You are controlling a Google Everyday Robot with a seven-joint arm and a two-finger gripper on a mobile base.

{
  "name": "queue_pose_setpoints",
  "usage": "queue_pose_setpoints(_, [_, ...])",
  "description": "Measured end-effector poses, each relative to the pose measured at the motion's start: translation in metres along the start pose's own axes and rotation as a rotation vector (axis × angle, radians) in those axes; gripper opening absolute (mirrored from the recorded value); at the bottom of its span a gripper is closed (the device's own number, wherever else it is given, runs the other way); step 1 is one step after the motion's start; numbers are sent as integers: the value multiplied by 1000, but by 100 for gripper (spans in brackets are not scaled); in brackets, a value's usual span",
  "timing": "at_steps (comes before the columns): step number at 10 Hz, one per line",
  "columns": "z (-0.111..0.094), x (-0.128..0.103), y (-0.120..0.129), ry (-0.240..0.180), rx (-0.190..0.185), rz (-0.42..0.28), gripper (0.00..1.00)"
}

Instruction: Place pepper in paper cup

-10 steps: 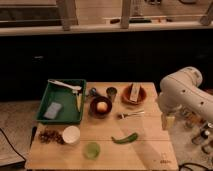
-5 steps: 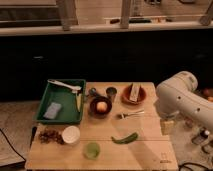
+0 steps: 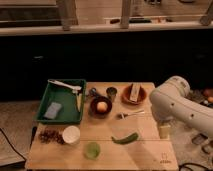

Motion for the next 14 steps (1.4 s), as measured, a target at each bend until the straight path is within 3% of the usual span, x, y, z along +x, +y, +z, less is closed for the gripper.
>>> queue_pose_setpoints(14, [22,-41,20,7,11,10,80])
